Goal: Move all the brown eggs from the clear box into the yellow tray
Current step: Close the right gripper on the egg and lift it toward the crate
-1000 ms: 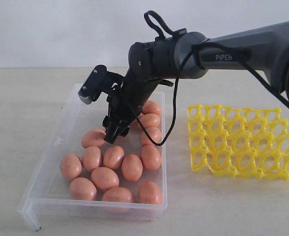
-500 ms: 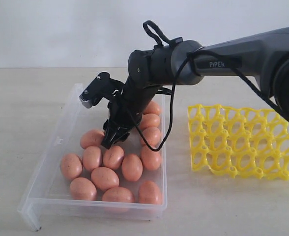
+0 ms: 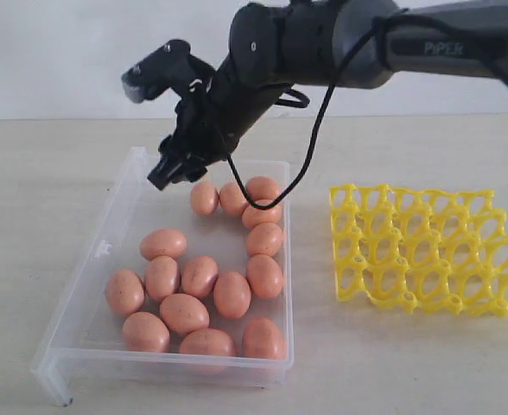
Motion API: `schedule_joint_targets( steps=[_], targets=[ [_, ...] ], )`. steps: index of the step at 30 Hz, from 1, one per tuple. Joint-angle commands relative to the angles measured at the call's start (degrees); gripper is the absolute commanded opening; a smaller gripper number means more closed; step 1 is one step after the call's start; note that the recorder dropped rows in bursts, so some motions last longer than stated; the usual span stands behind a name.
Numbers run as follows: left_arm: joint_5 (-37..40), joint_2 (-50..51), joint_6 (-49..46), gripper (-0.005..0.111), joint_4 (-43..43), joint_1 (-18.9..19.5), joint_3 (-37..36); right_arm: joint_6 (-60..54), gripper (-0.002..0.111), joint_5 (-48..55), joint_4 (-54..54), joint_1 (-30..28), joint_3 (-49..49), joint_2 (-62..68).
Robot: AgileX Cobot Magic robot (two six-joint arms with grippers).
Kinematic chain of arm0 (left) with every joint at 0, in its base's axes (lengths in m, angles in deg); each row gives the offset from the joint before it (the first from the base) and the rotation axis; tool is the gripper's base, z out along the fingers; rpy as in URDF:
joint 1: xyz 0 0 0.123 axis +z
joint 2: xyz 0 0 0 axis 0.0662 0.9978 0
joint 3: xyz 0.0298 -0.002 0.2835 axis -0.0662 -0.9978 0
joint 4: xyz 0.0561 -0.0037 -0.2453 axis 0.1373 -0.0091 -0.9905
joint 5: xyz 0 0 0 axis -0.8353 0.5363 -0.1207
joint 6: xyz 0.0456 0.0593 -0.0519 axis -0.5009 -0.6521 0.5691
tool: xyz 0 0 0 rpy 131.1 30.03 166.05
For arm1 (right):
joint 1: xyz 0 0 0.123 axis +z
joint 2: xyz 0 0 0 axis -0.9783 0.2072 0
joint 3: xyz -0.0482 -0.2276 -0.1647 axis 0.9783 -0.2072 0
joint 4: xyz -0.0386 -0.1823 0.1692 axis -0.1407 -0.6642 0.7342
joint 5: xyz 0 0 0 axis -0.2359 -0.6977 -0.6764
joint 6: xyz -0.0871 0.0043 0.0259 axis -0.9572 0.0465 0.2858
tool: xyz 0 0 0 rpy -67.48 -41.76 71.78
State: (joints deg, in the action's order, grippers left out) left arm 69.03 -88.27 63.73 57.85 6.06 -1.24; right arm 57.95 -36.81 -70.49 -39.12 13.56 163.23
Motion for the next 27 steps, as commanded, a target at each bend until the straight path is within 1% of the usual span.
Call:
schedule_joint_targets(
  steps=[1,3,5,6,7,8,9,10,11,12,13,14,15,16,17,18,19,20,21,22,23,24,27],
  targets=[
    [-0.4,0.0,0.0,-0.004,-0.1,-0.2,0.1,13.8,0.000,0.0,0.2,-0.2,-0.2,-4.4],
    [-0.4,0.0,0.0,-0.004,-0.1,-0.2,0.1,19.8,0.000,-5.4,0.2,-0.2,-3.5,-7.1],
    [-0.4,0.0,0.0,-0.004,-0.1,-0.2,0.1,25.1,0.000,-15.1,0.2,0.1,-10.6,-12.0],
    [-0.4,0.0,0.0,-0.004,-0.1,-0.2,0.1,29.3,0.000,-30.5,0.2,0.4,-21.0,-18.8],
    [-0.4,0.0,0.0,-0.004,-0.1,-0.2,0.1,30.5,0.000,-37.2,0.2,0.4,-25.6,-21.7],
    [-0.4,0.0,0.0,-0.004,-0.1,-0.2,0.1,31.2,0.000,-51.5,2.0,0.1,-36.4,-27.9],
    [-0.4,0.0,0.0,-0.004,-0.1,-0.2,0.1,30.3,0.000,-55.9,3.7,-0.6,-40.1,-30.0],
    [-0.4,0.0,0.0,-0.004,-0.1,-0.2,0.1,26.3,0.000,-65.5,9.2,-2.8,-47.9,-33.3],
    [-0.4,0.0,0.0,-0.004,-0.1,-0.2,0.1,24.5,0.000,-68.6,12.2,-3.9,-50.8,-34.0],
    [-0.4,0.0,0.0,-0.004,-0.1,-0.2,0.1,21.9,0.000,-76.2,21.6,-7.1,-54.5,-34.1],
    [-0.4,0.0,0.0,-0.004,-0.1,-0.2,0.1,21.6,0.000,-80.7,31.3,-11.0,-55.3,-33.1],
    [-0.4,0.0,0.0,-0.004,-0.1,-0.2,0.1,22.1,0.000,-81.5,34.0,-12.9,-55.2,-32.6],
    [-0.4,0.0,0.0,-0.004,-0.1,-0.2,0.1,24.4,0.000,-81.7,34.7,-15.6,-54.9,-31.9],
    [-0.4,0.0,0.0,-0.004,-0.1,-0.2,0.1,28.3,0.000,-79.8,32.3,-18.7,-54.6,-31.3],
    [-0.4,0.0,0.0,-0.004,-0.1,-0.2,0.1,35.0,0.000,-75.5,25.7,-22.2,-53.9,-30.6],
    [-0.4,0.0,0.0,-0.004,-0.1,-0.2,0.1,51.7,0.000,-66.9,3.9,-28.8,-51.7,-28.6],
    [-0.4,0.0,0.0,-0.004,-0.1,-0.2,0.1,64.1,0.000,-65.8,-12.5,-32.1,-50.2,-26.9],
    [-0.4,0.0,0.0,-0.004,-0.1,-0.2,0.1,88.1,0.000,-71.6,-49.0,-38.2,-46.9,-22.8],
    [-0.4,0.0,0.0,-0.004,-0.1,-0.2,0.1,99.1,0.000,-78.7,-63.3,-41.2,-44.9,-20.4],
    [-0.4,0.0,0.0,-0.004,-0.1,-0.2,0.1,107.8,0.000,-93.3,-77.3,-45.0,-41.2,-15.9],
    [-0.4,0.0,0.0,-0.004,-0.1,-0.2,0.1,109.2,0.000,-99.7,-80.4,-46.0,-39.8,-14.1],
    [-0.4,0.0,0.0,-0.004,-0.1,-0.2,0.1,109.9,0.000,-103.9,-83.2,-47.1,-38.5,-12.3],
    [-0.4,0.0,0.0,-0.004,-0.1,-0.2,0.1,111.3,0.000,-104.9,-88.3,-48.6,-37.3,-9.1]
  ],
)
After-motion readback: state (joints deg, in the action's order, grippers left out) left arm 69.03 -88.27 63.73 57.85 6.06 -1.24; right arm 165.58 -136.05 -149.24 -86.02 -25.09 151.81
